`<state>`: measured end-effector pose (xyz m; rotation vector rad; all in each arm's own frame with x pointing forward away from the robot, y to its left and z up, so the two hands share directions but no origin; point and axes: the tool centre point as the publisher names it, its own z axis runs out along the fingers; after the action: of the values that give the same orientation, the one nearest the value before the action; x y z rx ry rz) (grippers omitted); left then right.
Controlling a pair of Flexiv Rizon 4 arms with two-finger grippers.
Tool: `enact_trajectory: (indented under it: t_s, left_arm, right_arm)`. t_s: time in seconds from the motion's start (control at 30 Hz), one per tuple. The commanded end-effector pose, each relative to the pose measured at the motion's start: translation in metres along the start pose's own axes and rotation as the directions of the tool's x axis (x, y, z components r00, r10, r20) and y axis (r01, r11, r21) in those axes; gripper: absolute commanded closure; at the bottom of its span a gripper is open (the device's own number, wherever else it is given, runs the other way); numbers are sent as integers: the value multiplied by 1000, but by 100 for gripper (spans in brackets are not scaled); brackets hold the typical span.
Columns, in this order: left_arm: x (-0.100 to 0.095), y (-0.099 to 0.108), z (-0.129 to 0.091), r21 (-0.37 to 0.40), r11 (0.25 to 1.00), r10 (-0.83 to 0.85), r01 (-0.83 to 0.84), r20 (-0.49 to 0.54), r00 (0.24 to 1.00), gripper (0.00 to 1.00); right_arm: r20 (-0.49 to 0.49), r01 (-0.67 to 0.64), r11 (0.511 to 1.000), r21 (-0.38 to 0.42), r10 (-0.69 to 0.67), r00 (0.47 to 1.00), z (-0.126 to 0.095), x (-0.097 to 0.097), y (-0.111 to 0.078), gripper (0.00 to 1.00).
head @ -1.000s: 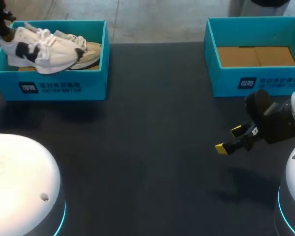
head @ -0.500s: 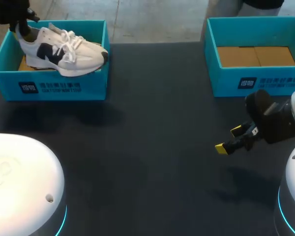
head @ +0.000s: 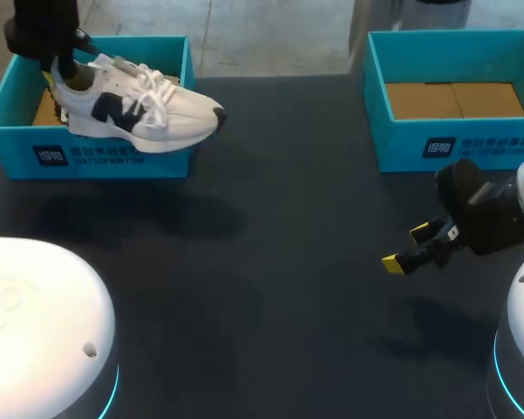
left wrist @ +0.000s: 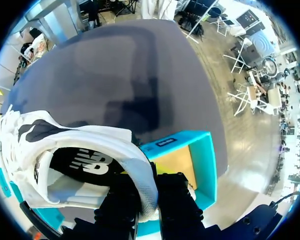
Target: Take the shoe out of the shoebox, open the shoe tongue, remove and reinsert the insole, then place the shoe into the shoebox
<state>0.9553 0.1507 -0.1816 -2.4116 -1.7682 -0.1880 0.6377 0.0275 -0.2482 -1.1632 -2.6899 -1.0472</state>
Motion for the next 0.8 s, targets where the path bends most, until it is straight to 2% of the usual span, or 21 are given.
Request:
enact_trajectory:
  t_s: [0.03, 0.4, 0.8]
  left_arm:
    - [-18, -14, -11, -8, 1000, -23, 23, -38, 999, 100]
    - [-74, -36, -32, -25, 999, -47, 45, -81, 996, 100]
    - [-141, -44, -44, -73, 997, 23, -29, -86, 996, 100]
  right_arm:
    - [0, 1, 1000, -2, -1, 1000, 0, 1, -1, 0]
    - [0, 1, 1000, -2, -1, 1000, 0, 1, -1, 0]
    - [0, 1, 1000, -2, -1, 1000, 0, 1, -1, 0]
